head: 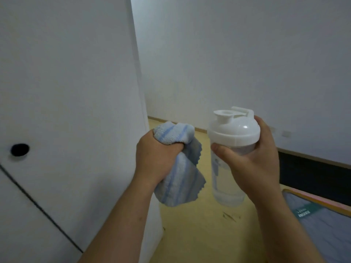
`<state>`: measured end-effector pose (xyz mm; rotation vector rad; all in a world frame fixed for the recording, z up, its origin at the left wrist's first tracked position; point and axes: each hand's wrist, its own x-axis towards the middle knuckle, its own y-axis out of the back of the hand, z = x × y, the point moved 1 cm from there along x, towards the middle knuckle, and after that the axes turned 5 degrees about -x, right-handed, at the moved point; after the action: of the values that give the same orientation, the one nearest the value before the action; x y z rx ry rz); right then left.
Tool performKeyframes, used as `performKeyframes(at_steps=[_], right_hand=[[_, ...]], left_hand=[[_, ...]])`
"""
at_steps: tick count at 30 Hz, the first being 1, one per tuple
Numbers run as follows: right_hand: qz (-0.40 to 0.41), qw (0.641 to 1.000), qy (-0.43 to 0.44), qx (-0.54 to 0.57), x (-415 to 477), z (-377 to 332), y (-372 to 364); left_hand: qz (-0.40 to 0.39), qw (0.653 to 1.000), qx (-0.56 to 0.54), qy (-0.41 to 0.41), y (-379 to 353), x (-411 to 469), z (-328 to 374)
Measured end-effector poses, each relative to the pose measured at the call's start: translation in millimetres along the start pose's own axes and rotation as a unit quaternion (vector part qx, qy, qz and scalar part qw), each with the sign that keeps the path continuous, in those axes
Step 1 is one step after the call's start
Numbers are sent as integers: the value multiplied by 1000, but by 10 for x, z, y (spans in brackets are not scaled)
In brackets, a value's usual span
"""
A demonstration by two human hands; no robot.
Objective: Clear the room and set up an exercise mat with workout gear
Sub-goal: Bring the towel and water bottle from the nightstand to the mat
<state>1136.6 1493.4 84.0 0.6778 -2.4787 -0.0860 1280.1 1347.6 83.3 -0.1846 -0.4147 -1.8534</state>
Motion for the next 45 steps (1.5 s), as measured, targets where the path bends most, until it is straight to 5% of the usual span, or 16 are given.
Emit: performKeyframes(at_steps=[17, 32, 45], right_hand=[[190, 975, -53, -105, 2308, 1812, 493], [286, 947, -71, -125, 4752, 3317, 1168], [421, 875, -96, -218, 6327, 4365, 1253]], left_hand=[[-218, 975, -53, -6, -3182, 2354, -536], [-291, 955, -52, -33, -5819, 4187, -546], [-450, 885, -100, -65, -8041, 5627, -599]])
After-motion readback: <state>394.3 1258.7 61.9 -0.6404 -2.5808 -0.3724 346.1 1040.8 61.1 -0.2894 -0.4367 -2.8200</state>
